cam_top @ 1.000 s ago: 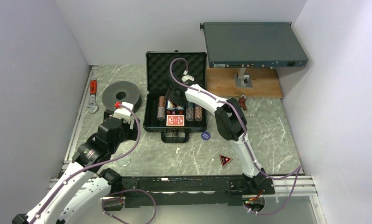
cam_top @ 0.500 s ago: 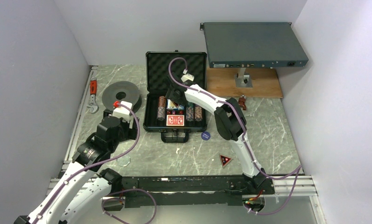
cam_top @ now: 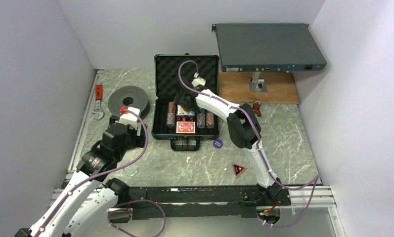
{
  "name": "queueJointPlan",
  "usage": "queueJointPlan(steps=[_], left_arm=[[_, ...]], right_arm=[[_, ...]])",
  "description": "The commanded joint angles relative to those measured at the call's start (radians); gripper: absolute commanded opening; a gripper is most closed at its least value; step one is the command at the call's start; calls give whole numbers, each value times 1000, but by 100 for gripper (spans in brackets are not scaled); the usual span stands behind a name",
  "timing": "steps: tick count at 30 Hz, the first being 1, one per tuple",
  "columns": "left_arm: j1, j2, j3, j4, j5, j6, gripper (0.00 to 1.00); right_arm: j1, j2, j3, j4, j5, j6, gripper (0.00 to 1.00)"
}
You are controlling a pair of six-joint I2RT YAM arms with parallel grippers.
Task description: Pack up texas hold em set
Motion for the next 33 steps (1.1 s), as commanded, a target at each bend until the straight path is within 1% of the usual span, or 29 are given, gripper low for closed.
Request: queueJointPlan(steps=[1,3,4,11,17,20,24,26,28,29,31,33], left_arm=[[5,-9,2,34,9,7,88],[5,-9,2,34,7,7,88],[5,-9,2,34,6,8,88],[5,-1,2,35,6,8,88],[5,4,3,41,6,2,88],[5,3,1,47,-15,-7,88],[5,4,-2,56,-59,-24,88],[6,9,-1,60,-78,-31,88],[6,11,-1,63,-81,-33,87],[6,12,0,64,-80,-33,87],[6,13,-1,64,-68,-27,87],[6,15,-1,65,-53,-21,87]], right_arm=[[-5,-28,-1,23,23,-8,86],[-4,-38,-2,21,22,-12,92],[-4,-42,-2,17,21,-10,93],[6,-129,-34,33,31,-41,94],[23,-292,-162,145,71,-167,93],[30,-373,-228,194,61,-250,93],[43,-478,-316,228,92,-335,93],[45,-533,-334,180,136,-341,95],[45,-584,-344,121,172,-338,100],[45,-610,-355,98,188,-339,100],[45,-665,-399,81,209,-347,100],[43,-727,-484,102,211,-350,100]])
